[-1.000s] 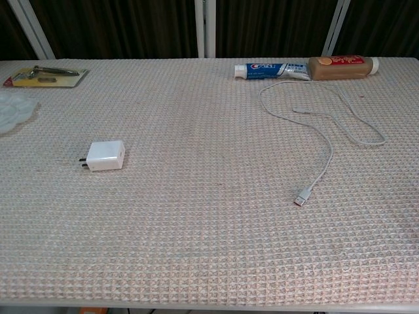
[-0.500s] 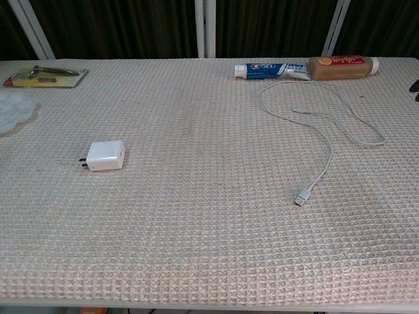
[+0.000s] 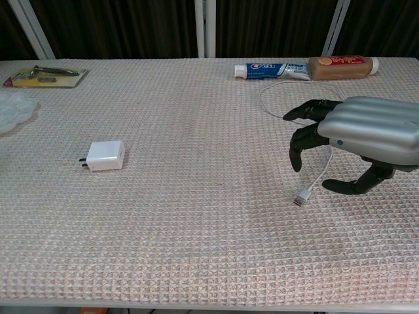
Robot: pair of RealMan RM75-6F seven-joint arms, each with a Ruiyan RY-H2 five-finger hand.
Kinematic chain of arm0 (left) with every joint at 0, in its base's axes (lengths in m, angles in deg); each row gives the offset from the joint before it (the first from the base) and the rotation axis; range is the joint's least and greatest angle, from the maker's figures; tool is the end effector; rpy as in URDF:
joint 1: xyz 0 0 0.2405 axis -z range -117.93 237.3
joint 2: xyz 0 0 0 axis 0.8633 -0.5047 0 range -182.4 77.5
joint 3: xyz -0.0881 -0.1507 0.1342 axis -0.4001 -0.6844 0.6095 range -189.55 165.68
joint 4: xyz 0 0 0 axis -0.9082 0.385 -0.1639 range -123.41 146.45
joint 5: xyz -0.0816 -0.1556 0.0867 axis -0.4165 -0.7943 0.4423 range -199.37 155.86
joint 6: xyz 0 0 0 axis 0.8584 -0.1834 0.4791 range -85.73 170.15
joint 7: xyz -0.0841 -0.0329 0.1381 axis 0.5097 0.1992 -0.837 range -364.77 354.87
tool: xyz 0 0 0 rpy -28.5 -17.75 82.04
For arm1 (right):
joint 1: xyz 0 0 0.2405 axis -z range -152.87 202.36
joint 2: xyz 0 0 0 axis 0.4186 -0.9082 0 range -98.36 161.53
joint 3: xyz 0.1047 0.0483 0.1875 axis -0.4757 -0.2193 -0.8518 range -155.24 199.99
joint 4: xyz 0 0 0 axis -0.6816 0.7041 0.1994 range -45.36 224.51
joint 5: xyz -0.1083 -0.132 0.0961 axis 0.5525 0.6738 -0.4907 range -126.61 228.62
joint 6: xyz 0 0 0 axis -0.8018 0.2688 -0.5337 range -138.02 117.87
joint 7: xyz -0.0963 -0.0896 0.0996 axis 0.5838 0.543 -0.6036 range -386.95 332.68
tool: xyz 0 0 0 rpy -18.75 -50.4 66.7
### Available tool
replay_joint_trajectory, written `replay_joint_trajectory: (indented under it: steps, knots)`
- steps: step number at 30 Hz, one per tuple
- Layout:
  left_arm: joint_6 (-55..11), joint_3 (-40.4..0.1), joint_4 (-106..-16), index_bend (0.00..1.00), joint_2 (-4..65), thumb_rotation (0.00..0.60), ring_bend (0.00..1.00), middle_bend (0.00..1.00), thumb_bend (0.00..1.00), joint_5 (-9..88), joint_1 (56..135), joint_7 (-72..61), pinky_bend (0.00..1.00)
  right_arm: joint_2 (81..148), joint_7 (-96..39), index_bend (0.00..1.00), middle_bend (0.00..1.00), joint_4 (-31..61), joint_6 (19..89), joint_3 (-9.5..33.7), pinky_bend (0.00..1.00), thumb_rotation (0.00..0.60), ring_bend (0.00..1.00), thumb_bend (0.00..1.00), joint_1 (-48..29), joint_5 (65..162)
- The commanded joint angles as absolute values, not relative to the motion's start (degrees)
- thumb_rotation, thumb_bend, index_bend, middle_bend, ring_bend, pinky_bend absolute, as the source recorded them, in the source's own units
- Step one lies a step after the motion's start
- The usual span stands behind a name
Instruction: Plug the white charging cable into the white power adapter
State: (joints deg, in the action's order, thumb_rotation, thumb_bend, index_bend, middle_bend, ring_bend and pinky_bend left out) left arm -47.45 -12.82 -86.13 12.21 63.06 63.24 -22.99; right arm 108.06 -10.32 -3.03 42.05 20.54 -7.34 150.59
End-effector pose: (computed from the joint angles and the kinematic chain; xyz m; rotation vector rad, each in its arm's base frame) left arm -0.2611 0.1839 0.1540 -1.3997 -0.7368 -0.7352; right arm -0.1369 -0.2484 0.0002 2.3079 -0.5292 0.8522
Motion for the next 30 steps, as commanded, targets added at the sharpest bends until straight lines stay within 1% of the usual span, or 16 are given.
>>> replay_joint_trajectory:
  steps: [1,5,12,22,30]
  knots:
    - [-47.22,-12.84,-86.0,0.22,12.31,0.6,0.03,0.23,0.09,62.82,63.12,-22.77,0.0,110.18,-9.36,0.43,0.33,-0.88,42.28,21.14,0.0,0.6,0.02,0.29,-7.83,150.65]
    - [-47.0,-12.97,-85.68,0.22,12.47,0.6,0.03,0.23,0.09,62.64,63.0,-22.33,0.0,112.0,-9.88,0.45,0.35,1.38,44.27,22.13,0.0,0.6,0.04,0.28,-7.36,150.96]
    - [-46.25,-13.14,-85.25,0.22,12.89,0.6,0.03,0.23,0.09,62.6,63.12,-21.86,0.0,114.35,-9.84,0.47,0.37,4.47,46.66,23.29,0.0,0.6,0.05,0.27,-6.57,150.49]
    - [-45.7,-13.37,-84.87,0.22,13.27,0.6,0.03,0.23,0.09,62.56,63.17,-21.47,0.0,116.38,-9.45,0.47,0.37,6.65,47.45,24.03,0.0,0.6,0.05,0.26,-6.61,149.35]
    - [-45.41,-13.55,-84.73,0.22,13.29,0.6,0.03,0.23,0.09,62.46,63.16,-21.23,0.0,116.87,-9.19,0.5,0.38,6.92,47.26,24.32,0.0,0.6,0.06,0.27,-6.97,148.21]
